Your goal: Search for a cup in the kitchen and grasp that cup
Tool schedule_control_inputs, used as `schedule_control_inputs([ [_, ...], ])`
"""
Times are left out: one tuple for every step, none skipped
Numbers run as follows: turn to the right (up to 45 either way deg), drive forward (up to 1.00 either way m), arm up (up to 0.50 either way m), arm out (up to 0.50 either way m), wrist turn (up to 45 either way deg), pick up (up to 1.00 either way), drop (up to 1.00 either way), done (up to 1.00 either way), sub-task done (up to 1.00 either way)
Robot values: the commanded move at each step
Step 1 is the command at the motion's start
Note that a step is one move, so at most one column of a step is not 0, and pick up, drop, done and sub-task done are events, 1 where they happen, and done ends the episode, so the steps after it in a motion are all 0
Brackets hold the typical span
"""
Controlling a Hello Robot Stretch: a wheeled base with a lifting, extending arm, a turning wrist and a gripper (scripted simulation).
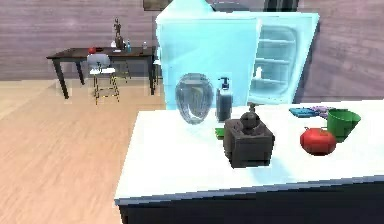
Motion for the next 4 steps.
schedule_control_inputs([
  [-45.0,0.00,0.00,0.00,0.0,0.00,0.00,0.00,0.00],
  [45.0,0.00,0.00,0.00,0.0,0.00,0.00,0.00,0.00],
  [45.0,0.00,0.00,0.00,0.0,0.00,0.00,0.00,0.00],
  [12.0,0.00,0.00,0.00,0.0,0.00,0.00,0.00,0.00],
])
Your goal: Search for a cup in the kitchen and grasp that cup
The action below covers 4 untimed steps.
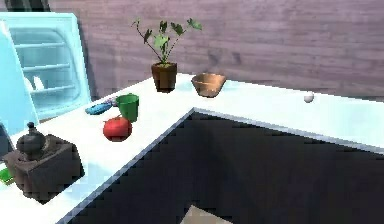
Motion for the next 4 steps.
schedule_control_inputs([
  [0.0,0.60,0.00,0.00,0.0,0.00,0.00,0.00,0.00],
  [-45.0,0.00,0.00,0.00,0.0,0.00,0.00,0.00,0.00],
  [-45.0,0.00,0.00,0.00,0.0,0.00,0.00,0.00,0.00],
  [-33.0,0.00,0.00,0.00,0.0,0.00,0.00,0.00,0.00],
])
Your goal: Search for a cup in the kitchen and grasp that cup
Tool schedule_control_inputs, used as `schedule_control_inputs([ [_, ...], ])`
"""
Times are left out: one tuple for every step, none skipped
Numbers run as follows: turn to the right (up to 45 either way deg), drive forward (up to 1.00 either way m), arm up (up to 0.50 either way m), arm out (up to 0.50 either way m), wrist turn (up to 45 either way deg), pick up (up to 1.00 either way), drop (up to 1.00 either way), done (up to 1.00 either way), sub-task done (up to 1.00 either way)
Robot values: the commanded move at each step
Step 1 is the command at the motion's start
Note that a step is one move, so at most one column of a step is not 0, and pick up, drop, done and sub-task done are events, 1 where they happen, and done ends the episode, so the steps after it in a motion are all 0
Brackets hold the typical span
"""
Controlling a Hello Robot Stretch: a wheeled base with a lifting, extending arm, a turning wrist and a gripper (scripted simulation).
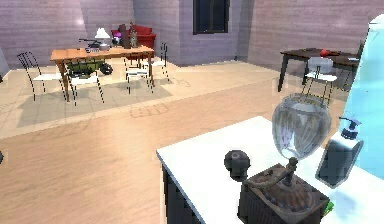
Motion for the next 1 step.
schedule_control_inputs([
  [0.0,0.00,0.50,0.00,0.0,0.00,0.00,0.00,0.00],
])
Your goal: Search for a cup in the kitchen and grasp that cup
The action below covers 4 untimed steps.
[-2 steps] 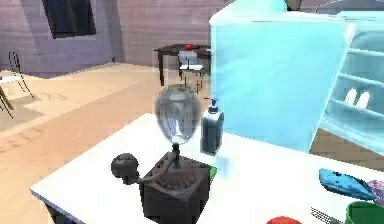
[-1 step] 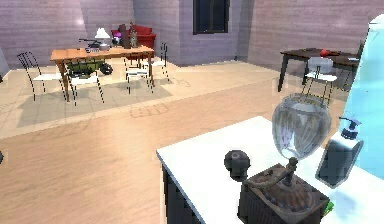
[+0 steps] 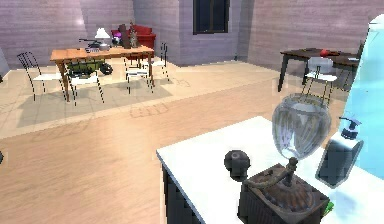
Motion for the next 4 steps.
schedule_control_inputs([
  [0.0,0.00,0.38,0.00,0.0,0.00,0.00,0.00,0.00],
  [0.0,0.00,0.00,0.12,0.0,0.00,0.00,0.00,0.00],
  [0.0,0.00,0.00,0.00,45.0,0.00,0.00,0.00,0.00],
  [0.0,0.00,0.00,0.00,45.0,0.00,0.00,0.00,0.00],
])
